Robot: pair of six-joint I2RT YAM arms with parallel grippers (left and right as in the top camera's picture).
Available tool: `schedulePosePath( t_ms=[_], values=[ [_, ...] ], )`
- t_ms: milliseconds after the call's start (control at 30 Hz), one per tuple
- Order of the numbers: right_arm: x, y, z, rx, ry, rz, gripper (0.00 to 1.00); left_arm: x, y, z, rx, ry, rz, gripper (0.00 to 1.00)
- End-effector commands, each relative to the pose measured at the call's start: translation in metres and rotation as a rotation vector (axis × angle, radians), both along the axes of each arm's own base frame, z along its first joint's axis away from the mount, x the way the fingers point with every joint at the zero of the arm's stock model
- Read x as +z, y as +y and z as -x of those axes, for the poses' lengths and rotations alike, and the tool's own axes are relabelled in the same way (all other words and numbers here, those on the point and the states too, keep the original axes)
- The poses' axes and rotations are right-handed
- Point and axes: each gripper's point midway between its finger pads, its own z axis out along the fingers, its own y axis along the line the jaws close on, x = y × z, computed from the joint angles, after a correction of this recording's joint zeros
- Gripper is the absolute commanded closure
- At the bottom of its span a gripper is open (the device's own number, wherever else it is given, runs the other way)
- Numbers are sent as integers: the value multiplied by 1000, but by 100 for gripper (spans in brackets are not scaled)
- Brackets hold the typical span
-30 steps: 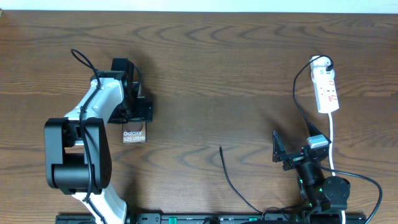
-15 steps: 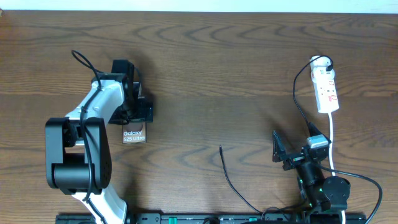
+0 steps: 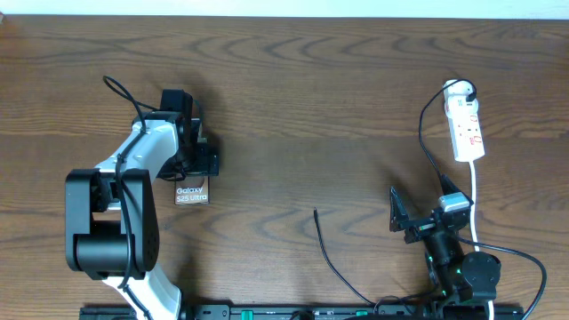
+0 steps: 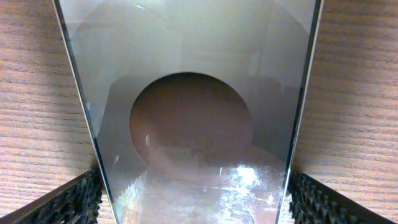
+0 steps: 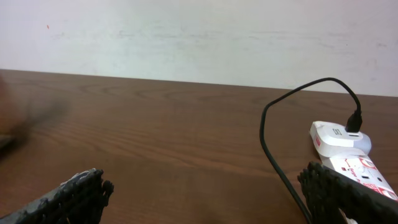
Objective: Plug charger to phone and switch on socket
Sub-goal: 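Lower the left gripper around the phone and close on it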
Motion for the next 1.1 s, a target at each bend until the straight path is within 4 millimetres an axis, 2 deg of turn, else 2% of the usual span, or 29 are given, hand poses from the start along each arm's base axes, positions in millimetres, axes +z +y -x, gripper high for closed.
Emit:
schedulePosePath(
  t_ms=[0, 333, 1067],
  values=[
    [-1, -2, 0, -10, -2, 12, 1, -11, 1, 10, -12, 35, -6, 7],
    [-1, -2, 0, -10, -2, 12, 1, -21, 2, 17, -12, 35, -7, 7],
    [-1, -2, 0, -10, -2, 12, 1, -22, 3, 30, -12, 85, -14, 7]
  ],
)
